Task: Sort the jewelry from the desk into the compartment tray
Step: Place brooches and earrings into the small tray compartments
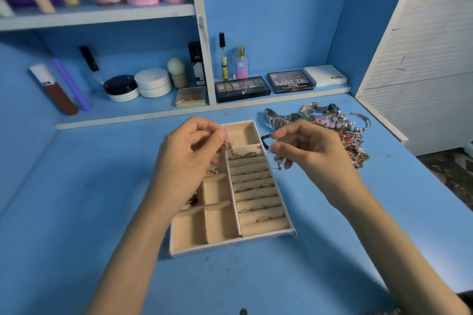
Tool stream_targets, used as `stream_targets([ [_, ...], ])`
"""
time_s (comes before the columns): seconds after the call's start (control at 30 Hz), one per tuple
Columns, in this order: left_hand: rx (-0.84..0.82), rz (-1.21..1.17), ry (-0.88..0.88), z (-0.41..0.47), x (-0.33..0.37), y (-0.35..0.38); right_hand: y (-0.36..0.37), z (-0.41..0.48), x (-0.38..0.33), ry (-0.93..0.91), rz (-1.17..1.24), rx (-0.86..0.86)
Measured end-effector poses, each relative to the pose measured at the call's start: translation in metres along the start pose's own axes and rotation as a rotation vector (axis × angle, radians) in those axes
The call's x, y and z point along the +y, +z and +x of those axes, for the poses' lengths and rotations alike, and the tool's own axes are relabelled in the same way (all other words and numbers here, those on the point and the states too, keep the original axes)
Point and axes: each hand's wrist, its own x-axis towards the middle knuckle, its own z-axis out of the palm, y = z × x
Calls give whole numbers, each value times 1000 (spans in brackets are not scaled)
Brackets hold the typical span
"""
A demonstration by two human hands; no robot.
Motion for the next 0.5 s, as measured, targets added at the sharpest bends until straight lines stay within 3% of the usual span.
stream_targets([
  [0.13, 31, 60, -15, -6, -7, -23, 23, 2, -3, -37, -10, -72],
  [0.5, -112, 430, -6, -22, -27, -26, 50, 2, -8, -84, -114, -116],
])
